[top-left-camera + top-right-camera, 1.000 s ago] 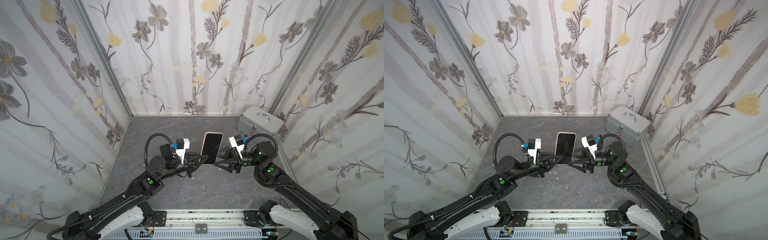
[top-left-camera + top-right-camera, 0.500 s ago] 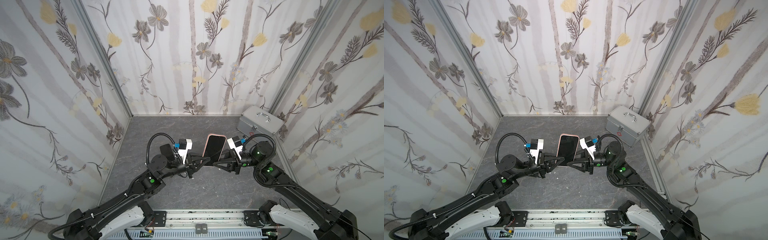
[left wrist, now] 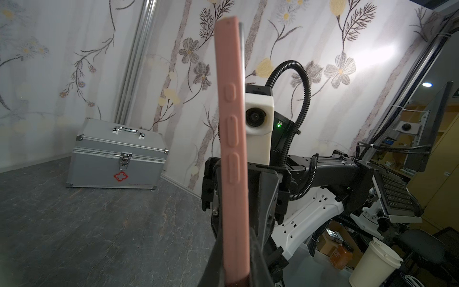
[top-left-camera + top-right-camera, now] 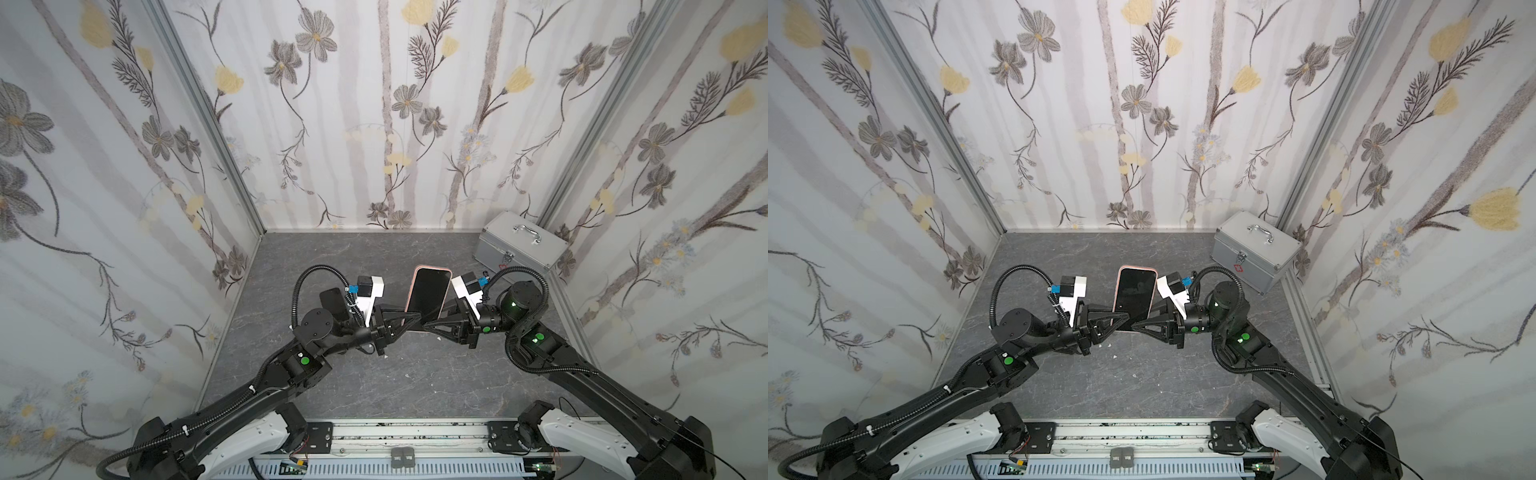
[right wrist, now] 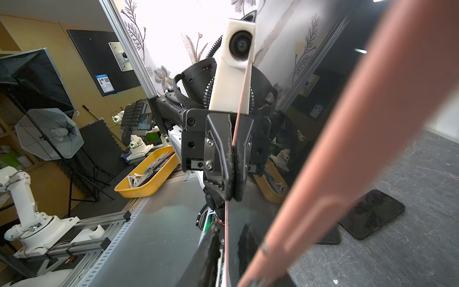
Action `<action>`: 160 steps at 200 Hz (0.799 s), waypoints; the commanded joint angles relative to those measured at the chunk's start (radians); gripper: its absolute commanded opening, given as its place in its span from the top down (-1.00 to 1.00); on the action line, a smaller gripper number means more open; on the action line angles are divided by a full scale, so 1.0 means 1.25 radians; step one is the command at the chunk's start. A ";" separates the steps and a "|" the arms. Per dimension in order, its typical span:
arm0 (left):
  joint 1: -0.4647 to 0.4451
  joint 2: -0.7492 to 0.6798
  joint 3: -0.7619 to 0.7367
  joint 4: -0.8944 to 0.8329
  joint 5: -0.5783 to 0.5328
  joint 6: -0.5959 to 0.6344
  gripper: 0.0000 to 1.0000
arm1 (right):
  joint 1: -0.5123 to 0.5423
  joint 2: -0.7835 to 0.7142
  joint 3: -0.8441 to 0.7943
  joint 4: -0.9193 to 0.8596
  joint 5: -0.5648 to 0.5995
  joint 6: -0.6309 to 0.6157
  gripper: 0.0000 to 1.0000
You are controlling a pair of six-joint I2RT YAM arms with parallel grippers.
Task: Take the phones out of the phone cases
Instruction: 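Grip the phone's top edge with the right gripper beside the left gripper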
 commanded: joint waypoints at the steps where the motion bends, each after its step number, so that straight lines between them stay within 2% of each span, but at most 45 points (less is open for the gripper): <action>1: 0.000 0.003 0.006 0.064 0.019 0.008 1.00 | 0.006 0.002 0.006 0.007 -0.016 0.013 0.58; 46: 0.000 0.006 0.003 0.064 0.016 0.015 1.00 | 0.006 -0.002 0.008 0.011 -0.011 0.020 0.77; 80: 0.001 0.005 0.000 0.062 0.000 0.025 1.00 | 0.006 -0.019 0.007 -0.002 0.017 0.003 1.00; 84: 0.000 0.003 -0.001 0.062 -0.006 0.028 0.87 | 0.007 -0.024 0.007 -0.004 0.024 0.000 1.00; 93: 0.000 -0.001 -0.004 0.062 -0.023 0.034 0.40 | 0.005 -0.032 0.007 -0.014 0.040 -0.009 1.00; 102: 0.000 -0.007 -0.008 0.059 -0.040 0.047 0.16 | 0.004 -0.043 0.008 -0.035 0.060 -0.025 1.00; 114: 0.000 -0.015 -0.009 0.052 -0.066 0.066 0.00 | 0.000 -0.056 0.007 -0.071 0.088 -0.049 1.00; 130: 0.001 -0.024 -0.006 0.020 -0.104 0.108 -0.10 | -0.015 -0.070 0.007 -0.104 0.107 -0.069 1.00; 160: 0.000 -0.028 0.026 -0.074 -0.191 0.219 -0.42 | -0.052 -0.087 0.026 -0.167 0.134 -0.097 1.00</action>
